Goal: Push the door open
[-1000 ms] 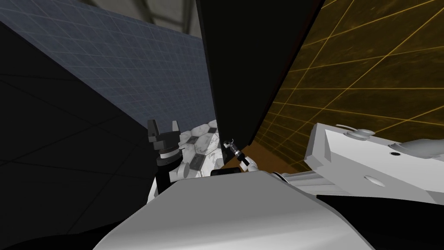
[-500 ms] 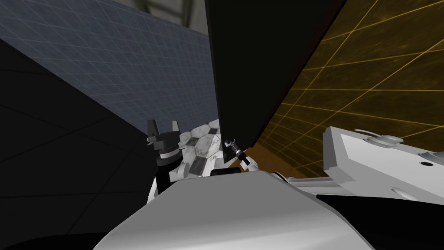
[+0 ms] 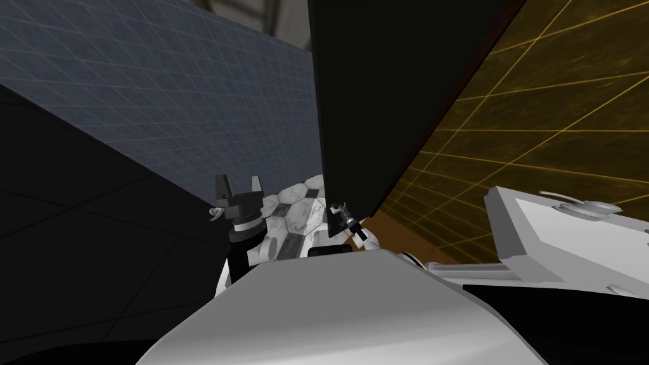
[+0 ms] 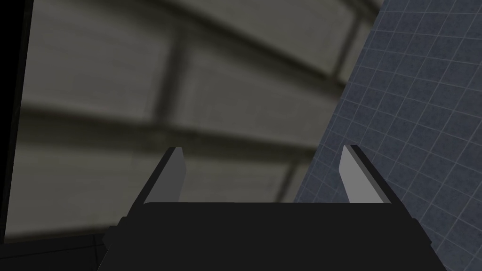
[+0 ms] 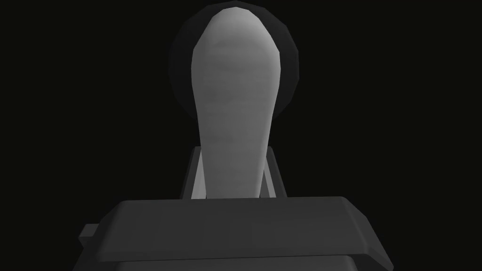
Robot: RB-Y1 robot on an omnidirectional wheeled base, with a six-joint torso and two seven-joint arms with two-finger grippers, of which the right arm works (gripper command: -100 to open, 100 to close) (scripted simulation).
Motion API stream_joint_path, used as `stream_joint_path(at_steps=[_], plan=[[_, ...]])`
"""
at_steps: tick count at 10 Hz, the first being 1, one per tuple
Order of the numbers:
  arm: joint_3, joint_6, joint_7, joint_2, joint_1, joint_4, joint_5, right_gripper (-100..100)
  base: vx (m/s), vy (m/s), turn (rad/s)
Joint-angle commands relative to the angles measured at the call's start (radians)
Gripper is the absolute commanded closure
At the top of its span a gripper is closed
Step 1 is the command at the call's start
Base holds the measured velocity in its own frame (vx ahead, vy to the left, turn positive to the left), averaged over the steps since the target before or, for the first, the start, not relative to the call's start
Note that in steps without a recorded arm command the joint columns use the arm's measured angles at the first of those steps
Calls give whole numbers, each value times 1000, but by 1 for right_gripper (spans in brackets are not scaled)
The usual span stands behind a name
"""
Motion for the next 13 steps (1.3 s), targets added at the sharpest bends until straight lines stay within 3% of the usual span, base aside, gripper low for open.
stream_joint_path(at_steps=[1,9,11,13], plan=[[-31,3,20,-7,-3,-7,-20,100,121,136,-44],[-116,23,79,6,-1,-3,-81,100,139,137,-54],[-116,23,79,6,-1,-3,-81,100,95,92,-39],[-139,28,95,13,-1,-2,-98,100,118,100,-53]])
